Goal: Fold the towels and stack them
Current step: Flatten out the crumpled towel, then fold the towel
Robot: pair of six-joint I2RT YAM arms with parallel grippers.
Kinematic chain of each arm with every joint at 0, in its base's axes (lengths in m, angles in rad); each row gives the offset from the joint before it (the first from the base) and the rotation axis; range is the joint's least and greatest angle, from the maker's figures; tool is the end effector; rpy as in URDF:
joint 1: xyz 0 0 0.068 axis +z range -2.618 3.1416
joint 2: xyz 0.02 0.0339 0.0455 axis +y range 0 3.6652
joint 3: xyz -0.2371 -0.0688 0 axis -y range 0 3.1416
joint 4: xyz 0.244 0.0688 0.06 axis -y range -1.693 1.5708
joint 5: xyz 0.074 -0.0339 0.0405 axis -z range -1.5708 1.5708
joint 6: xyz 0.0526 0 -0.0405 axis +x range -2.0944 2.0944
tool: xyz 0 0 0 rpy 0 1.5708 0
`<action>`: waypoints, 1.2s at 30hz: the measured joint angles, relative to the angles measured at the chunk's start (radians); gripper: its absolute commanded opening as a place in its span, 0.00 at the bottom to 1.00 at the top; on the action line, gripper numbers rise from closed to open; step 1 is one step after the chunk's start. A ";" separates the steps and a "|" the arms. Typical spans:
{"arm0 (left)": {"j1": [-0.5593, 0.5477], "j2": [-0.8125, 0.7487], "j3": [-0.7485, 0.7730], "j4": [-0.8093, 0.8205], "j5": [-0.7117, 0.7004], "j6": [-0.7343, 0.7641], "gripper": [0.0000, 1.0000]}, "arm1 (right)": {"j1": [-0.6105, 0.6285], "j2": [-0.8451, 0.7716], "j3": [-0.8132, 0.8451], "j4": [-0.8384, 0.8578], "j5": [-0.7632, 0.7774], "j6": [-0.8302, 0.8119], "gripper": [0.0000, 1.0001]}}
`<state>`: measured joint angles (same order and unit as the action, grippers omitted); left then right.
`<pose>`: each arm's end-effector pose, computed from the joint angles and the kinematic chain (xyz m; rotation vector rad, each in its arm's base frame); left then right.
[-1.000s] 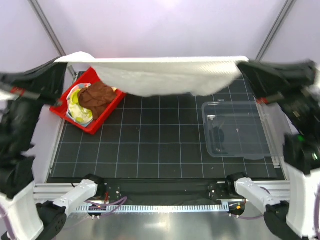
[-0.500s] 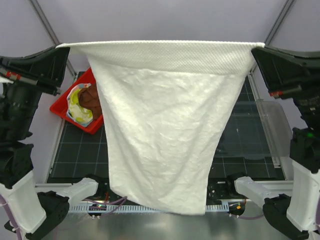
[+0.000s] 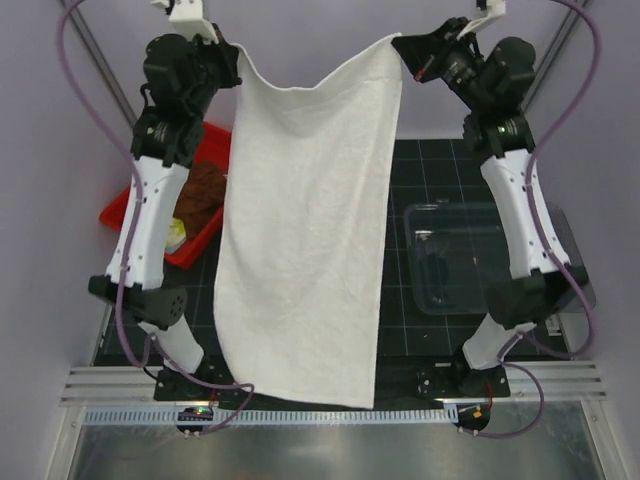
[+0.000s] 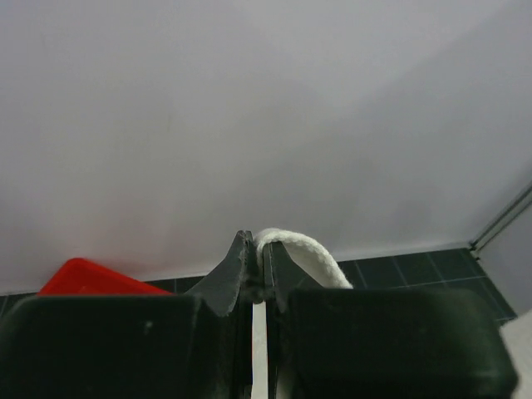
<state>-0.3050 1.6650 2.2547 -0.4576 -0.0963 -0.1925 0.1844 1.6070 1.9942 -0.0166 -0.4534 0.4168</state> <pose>0.3229 -0.0964 0.5517 0.0019 1.4481 -0.3389 0.3348 0.0859 0.5421 -0.2652 1.2506 0.7911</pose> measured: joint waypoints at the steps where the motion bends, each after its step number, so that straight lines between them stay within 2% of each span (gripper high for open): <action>1: 0.008 0.058 0.017 0.006 0.000 0.007 0.00 | -0.010 0.071 0.029 0.006 -0.003 -0.013 0.01; 5: 0.042 0.275 0.121 0.032 0.005 0.025 0.00 | -0.049 0.323 0.135 0.018 -0.029 -0.045 0.01; 9: 0.076 0.383 0.132 0.066 0.024 0.042 0.00 | -0.086 0.478 0.173 0.050 -0.070 -0.051 0.01; 13: 0.096 0.406 0.097 0.129 0.057 0.049 0.00 | -0.111 0.542 0.173 0.101 -0.123 -0.048 0.01; 18: 0.099 0.391 0.013 0.224 0.106 0.054 0.00 | -0.121 0.545 0.155 0.201 -0.178 -0.050 0.01; 22: 0.098 0.306 -0.204 0.264 0.140 0.079 0.00 | -0.121 0.487 0.032 0.228 -0.208 -0.068 0.01; 30: 0.098 0.015 -0.682 0.293 0.160 0.141 0.00 | -0.113 0.182 -0.444 0.196 -0.195 -0.145 0.01; 36: 0.098 -0.208 -0.895 0.306 0.166 0.152 0.00 | -0.106 0.005 -0.621 0.151 -0.193 -0.184 0.01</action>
<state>-0.2070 1.4567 1.3598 -0.1513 0.0696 -0.0406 0.0780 1.6119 1.3727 0.1341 -0.6460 0.2325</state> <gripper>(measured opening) 0.057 0.069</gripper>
